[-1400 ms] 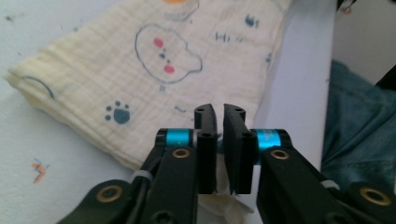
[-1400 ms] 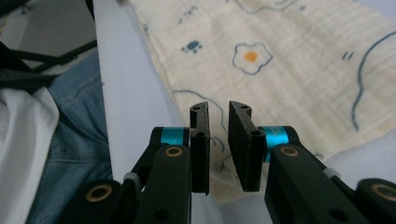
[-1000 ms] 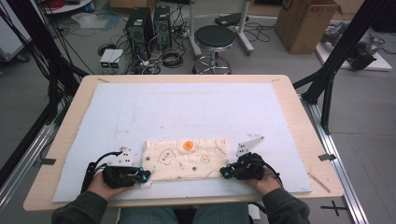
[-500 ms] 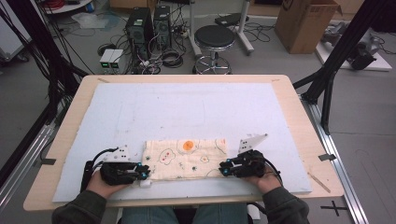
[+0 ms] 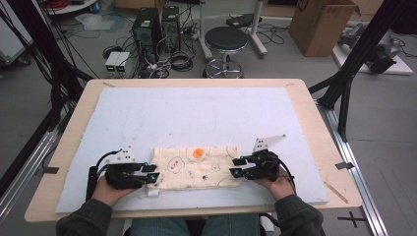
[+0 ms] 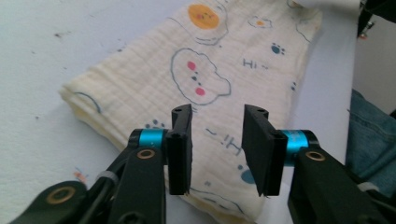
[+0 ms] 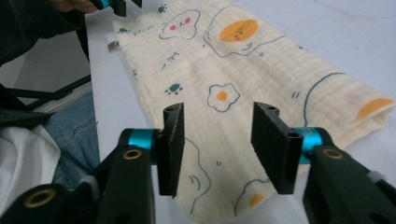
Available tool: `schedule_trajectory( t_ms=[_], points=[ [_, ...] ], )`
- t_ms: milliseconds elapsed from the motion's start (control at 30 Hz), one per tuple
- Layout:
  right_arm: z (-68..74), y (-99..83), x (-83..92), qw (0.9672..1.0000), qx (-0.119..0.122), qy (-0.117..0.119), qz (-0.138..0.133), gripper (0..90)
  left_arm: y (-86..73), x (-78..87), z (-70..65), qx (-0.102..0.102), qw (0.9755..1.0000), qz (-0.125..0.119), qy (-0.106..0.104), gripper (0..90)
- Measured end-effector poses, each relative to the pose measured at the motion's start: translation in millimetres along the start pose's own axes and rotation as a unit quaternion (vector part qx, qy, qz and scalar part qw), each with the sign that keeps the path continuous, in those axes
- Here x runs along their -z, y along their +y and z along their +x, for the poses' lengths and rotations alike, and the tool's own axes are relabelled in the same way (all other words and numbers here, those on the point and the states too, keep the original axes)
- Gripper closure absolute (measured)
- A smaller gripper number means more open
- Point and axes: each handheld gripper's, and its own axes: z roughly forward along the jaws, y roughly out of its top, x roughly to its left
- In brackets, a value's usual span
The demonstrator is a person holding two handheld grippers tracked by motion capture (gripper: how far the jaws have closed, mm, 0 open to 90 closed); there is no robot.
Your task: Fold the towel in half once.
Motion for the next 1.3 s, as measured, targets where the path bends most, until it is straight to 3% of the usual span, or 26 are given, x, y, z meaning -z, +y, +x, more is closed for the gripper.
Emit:
schedule_trajectory(
  t_ms=[167,300,433,567,700,800,900,1033,1133,1200,1300],
  points=[
    [-4.0,10.0,-5.2,0.9994,0.011,-0.031,0.011,53.4,5.9,-3.1,8.7,0.0,0.9995,0.006,0.032,62.6],
    [-18.3,21.3,-10.4,0.9975,0.005,-0.067,0.021,54.0,14.3,-10.0,22.7,0.02,0.9982,-0.01,0.055,60.9],
    [-34.7,32.2,-14.4,0.9958,-0.005,-0.089,0.022,52.1,24.3,-18.6,38.3,0.039,0.9965,-0.006,0.074,57.7],
    [-52.0,38.2,-19.8,0.9953,-0.032,-0.09,0.017,46.0,25.4,-26.9,53.5,0.074,0.9925,-0.015,0.096,53.7],
    [-64.3,37.5,-26.5,0.9948,-0.059,-0.082,0.016,44.9,21.0,-32.0,63.9,0.104,0.9907,-0.004,0.087,52.1],
    [-71.3,34.0,-28.9,0.9941,-0.075,-0.074,0.027,45.9,19.1,-34.8,67.7,0.116,0.9905,0.006,0.075,56.9],
    [-76.1,31.3,-27.4,0.9938,-0.087,-0.064,0.027,47.8,18.1,-36.6,68.9,0.117,0.9899,0.014,0.078,65.9],
    [-75.3,30.0,-29.0,0.994,-0.079,-0.06,0.046,65.2,16.5,-39.5,67.6,0.1,0.9913,0.025,0.082,81.7],
    [-72.2,29.1,-32.3,0.9924,-0.065,-0.079,0.069,81.8,17.3,-39.5,65.8,0.089,0.9914,0.027,0.092,84.9],
    [-71.7,28.8,-31.7,0.9925,-0.064,-0.075,0.072,85.1,17.3,-39.3,65.4,0.09,0.991,0.028,0.095,85.5],
    [-70.4,28.3,-28.7,0.9911,-0.064,-0.091,0.073,86.4,17.4,-39.1,64.9,0.094,0.9903,0.026,0.099,85.9]
  ],
)
